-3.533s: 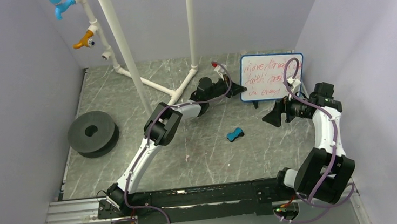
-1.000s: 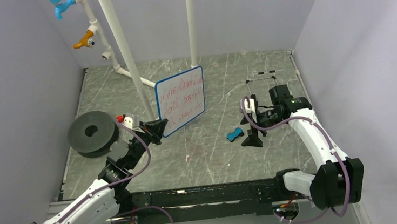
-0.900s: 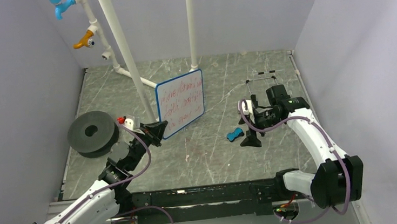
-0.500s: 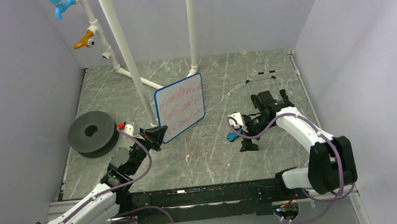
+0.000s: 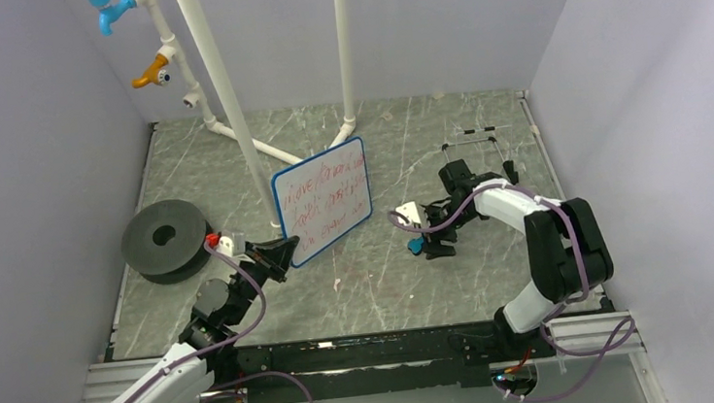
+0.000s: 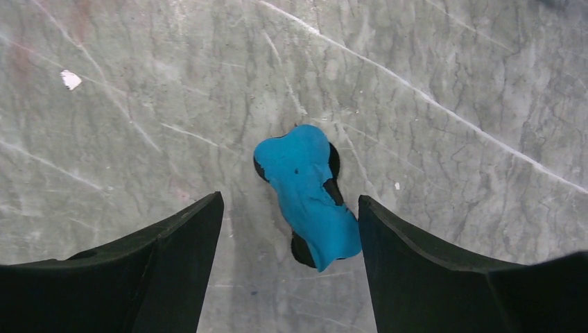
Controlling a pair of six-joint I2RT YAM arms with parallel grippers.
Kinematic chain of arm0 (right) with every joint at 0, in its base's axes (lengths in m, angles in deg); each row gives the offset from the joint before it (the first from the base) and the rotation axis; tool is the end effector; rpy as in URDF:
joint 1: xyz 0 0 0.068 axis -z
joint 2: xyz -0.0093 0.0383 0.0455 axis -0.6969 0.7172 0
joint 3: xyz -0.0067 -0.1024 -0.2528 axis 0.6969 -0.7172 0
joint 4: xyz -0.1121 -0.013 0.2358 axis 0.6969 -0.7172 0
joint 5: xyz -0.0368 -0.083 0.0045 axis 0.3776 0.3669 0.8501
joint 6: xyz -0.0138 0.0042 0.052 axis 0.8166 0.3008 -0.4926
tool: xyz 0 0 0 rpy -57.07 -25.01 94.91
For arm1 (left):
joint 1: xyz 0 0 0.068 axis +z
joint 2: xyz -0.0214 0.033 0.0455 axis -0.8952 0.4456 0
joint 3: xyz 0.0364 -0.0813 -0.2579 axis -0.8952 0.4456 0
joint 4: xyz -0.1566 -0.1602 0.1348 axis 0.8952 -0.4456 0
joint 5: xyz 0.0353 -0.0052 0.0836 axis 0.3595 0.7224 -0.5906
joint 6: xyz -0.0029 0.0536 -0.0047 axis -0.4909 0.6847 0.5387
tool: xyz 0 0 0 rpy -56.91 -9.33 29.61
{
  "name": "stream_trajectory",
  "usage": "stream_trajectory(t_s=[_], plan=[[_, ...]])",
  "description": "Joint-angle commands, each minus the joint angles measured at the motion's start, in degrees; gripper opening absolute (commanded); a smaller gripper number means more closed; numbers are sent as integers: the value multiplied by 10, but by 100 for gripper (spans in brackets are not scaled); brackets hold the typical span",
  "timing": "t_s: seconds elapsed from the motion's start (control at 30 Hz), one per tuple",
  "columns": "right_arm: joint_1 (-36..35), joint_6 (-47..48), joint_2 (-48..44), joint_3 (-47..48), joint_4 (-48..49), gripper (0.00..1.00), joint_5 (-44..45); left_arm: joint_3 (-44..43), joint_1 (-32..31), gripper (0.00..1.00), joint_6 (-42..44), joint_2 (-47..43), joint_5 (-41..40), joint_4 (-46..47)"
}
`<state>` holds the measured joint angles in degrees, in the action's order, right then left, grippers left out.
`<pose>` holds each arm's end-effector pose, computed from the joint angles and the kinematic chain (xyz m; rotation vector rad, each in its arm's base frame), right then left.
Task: Erase the whiteboard
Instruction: Pick up the whiteboard eraser from the center of the board.
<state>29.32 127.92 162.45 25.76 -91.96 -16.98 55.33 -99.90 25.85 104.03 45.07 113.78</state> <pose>0.2459 0.0879 0.1666 -1.9425 1.7046 0.6300 0.1130 -0.0809 0.1955 0.0402 1.4910 -0.9058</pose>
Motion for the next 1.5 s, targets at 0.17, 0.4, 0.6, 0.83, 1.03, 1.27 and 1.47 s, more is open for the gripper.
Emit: stream_trajectory(t_s=[0.17,0.4,0.6,0.83,1.03,1.27,1.47], plan=[[-16,10,37,35,19,66,18,1,1,0,-5,29,44,36],[-24,16,51,38,6,47,40,2,1,0,2,57,65,43],[-32,2,57,36,12,24,53,4,1,0,2,78,79,53],[-32,-85,-12,31,-3,0,17,10,1,0,-15,106,103,91],[-33,-267,-163,43,-17,0,-58,24,-6,0,-67,198,134,208],[-67,-422,-205,96,37,0,-37,-6,-81,0,-117,314,53,269],[-163,-483,-148,158,84,0,78,-30,-96,0,-148,400,46,317]])
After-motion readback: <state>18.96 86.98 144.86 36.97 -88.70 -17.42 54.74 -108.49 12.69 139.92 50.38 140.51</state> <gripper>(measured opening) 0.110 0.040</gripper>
